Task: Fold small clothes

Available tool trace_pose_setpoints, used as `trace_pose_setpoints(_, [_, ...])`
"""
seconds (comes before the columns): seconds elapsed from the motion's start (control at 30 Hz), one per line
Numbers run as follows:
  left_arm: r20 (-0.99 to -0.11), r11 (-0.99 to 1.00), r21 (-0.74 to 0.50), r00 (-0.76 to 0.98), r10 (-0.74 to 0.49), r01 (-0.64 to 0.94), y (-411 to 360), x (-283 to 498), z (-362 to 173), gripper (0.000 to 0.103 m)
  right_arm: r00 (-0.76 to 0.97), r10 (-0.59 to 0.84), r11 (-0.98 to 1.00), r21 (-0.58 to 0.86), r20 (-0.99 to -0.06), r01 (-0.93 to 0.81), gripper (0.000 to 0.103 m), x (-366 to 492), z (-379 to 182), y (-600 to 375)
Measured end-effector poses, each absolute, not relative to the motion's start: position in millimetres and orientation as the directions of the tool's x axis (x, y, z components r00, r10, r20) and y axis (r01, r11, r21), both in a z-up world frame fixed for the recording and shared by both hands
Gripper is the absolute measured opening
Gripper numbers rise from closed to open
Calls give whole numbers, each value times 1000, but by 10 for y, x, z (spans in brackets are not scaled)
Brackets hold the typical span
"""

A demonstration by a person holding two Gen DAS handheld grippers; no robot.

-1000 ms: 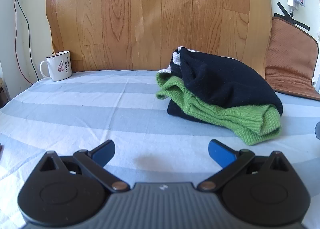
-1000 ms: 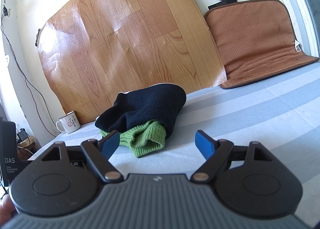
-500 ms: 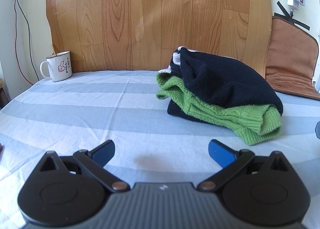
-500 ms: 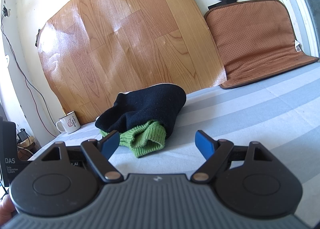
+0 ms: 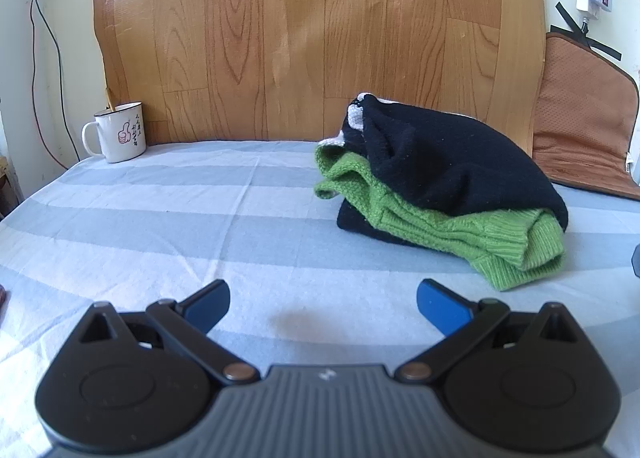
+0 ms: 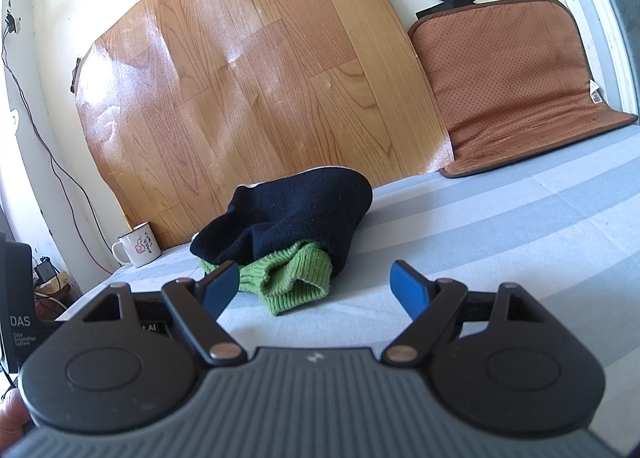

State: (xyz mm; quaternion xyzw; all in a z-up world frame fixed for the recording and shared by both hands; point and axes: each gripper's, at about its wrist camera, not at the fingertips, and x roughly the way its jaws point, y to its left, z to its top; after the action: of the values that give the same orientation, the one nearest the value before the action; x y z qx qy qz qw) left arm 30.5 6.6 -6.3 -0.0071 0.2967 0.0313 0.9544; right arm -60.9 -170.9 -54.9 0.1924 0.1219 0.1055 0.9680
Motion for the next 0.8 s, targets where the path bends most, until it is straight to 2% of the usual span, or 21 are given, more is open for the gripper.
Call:
trace_pose_setpoints(0.5, [-569, 997, 13, 820, 65, -70, 67, 305, -63, 103, 949, 248, 904, 398, -197, -154, 85, -611, -546, -1697])
trace_pose_setpoints(0.8, [-525, 998, 33, 849, 66, -57, 45, 226, -24, 103, 949, 248, 904, 399, -197, -153, 85, -610, -545, -1697])
